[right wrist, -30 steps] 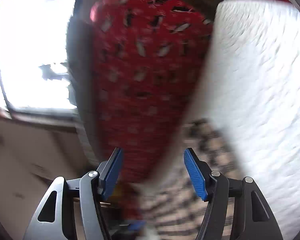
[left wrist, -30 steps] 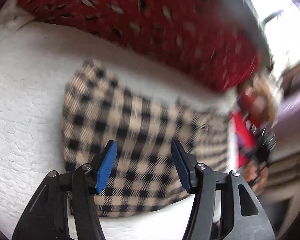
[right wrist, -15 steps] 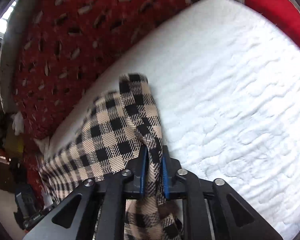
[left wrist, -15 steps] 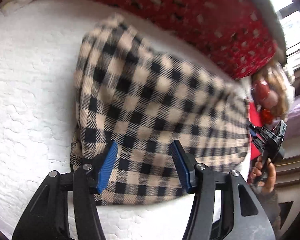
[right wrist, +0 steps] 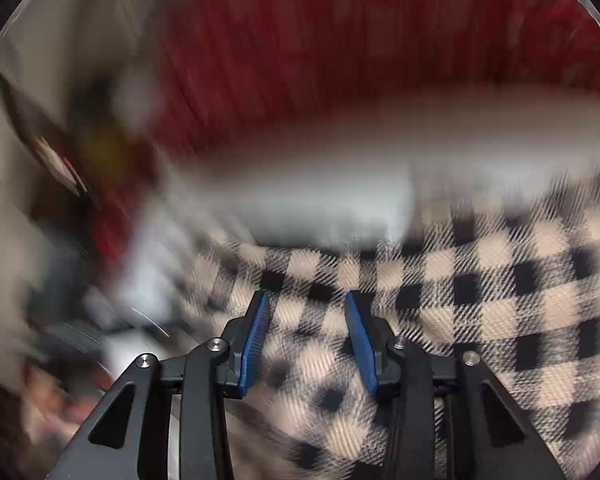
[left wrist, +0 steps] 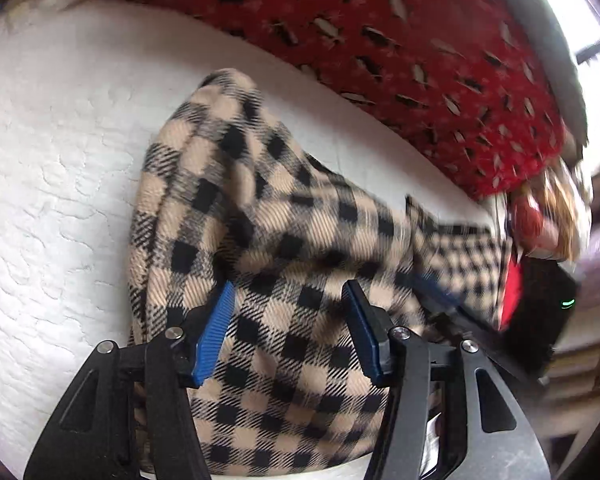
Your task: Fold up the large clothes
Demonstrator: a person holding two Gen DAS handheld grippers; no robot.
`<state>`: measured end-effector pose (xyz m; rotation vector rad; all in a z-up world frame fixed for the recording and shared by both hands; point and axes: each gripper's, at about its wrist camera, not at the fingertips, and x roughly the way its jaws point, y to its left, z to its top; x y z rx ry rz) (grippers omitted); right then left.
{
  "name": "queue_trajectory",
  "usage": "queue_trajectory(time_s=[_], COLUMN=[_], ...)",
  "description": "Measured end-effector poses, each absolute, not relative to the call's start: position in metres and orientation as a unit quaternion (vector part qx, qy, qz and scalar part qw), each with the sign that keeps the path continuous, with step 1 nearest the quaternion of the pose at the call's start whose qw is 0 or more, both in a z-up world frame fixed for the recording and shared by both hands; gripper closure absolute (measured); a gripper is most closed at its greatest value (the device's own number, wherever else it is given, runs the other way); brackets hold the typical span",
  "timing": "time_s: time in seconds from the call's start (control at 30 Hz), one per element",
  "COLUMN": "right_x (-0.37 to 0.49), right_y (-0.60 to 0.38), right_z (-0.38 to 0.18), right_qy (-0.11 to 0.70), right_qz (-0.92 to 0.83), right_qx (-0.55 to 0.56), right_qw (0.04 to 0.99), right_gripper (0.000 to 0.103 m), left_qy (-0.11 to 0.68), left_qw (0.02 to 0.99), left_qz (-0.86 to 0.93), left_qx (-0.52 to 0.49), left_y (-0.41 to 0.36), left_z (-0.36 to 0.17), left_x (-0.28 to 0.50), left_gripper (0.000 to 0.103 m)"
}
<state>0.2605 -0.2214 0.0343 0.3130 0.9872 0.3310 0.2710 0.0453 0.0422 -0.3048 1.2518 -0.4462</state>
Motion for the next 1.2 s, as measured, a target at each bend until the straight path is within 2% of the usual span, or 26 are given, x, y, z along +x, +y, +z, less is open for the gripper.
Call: queue_trajectory(time_s=[0.07,0.17,0.2,0.23,0.3,0.37,0.47,0.5,0.6,0.67,0.7,0.73,0.83,0.87,0.97,1.03,1.07,1.1,1.2], right_x=[0.268,0.280,0.287,0.297,0.314,0.316,0.310,0.308,0.316,0.319,0.312,0.313,0.324,0.323,0.314,0.306,0.304,0.302,0.294], right_y=[-0.216,-0.234,-0.240,-0.242,-0.237,-0.217,-0.165,-0.156,-0.150,-0.146,-0.140,-0.131,-0.169,-0.190,-0.220,-0.222,-0.218,-0.211,-0.193], right_z=[0.052,0.077,0.082,0.082,0.068,0.048,0.055,0.059,0.063,0.061,0.059,0.057,0.064,0.071,0.078,0.075,0.072,0.065,0.046], right_qy=[0.483,0.457,0.451,0.451,0.478,0.531,0.523,0.525,0.533,0.529,0.518,0.509,0.496,0.487,0.483,0.492,0.498,0.505,0.520], right_qz=[0.168,0.172,0.164,0.155,0.157,0.178,0.204,0.222,0.225,0.222,0.212,0.192,0.114,0.122,0.160,0.159,0.151,0.149,0.156], right_qx=[0.111,0.173,0.196,0.211,0.226,0.194,0.015,-0.002,0.009,-0.002,-0.049,-0.080,-0.009,0.054,0.154,0.129,0.105,0.075,-0.006], right_qw=[0.852,0.855,0.855,0.853,0.834,0.806,0.827,0.821,0.816,0.819,0.827,0.835,0.861,0.863,0.847,0.846,0.847,0.847,0.840], right_gripper=[0.059,0.055,0.045,0.041,0.041,0.041,0.043,0.048,0.048,0.057,0.085,0.100,0.103,0.101,0.081,0.045,0.039,0.039,0.043], left_qy=[0.577,0.576,0.575,0.575,0.575,0.576,0.580,0.580,0.583,0.585,0.583,0.580,0.572,0.571,0.576,0.587,0.591,0.593,0.591], left_qw=[0.778,0.778,0.779,0.779,0.779,0.779,0.776,0.774,0.771,0.770,0.772,0.774,0.782,0.782,0.777,0.767,0.765,0.764,0.769], left_qz=[-0.217,-0.220,-0.218,-0.216,-0.216,-0.221,-0.225,-0.227,-0.228,-0.225,-0.222,-0.219,-0.212,-0.212,-0.212,-0.210,-0.210,-0.209,-0.206], left_qx=[-0.124,-0.119,-0.121,-0.126,-0.123,-0.114,-0.106,-0.109,-0.118,-0.121,-0.123,-0.127,-0.131,-0.133,-0.141,-0.148,-0.149,-0.147,-0.127], left_y=[0.045,0.049,0.050,0.052,0.049,0.050,0.052,0.055,0.058,0.060,0.062,0.064,0.072,0.074,0.074,0.070,0.068,0.067,0.061], left_z=[0.044,0.046,0.046,0.045,0.044,0.044,0.041,0.039,0.036,0.038,0.041,0.044,0.052,0.054,0.050,0.041,0.038,0.035,0.035], left_x=[0.267,0.262,0.261,0.260,0.261,0.257,0.254,0.252,0.251,0.249,0.248,0.247,0.245,0.244,0.246,0.246,0.244,0.242,0.236], left_gripper=[0.049,0.048,0.048,0.048,0.048,0.048,0.047,0.047,0.046,0.046,0.046,0.046,0.046,0.046,0.046,0.046,0.046,0.046,0.046])
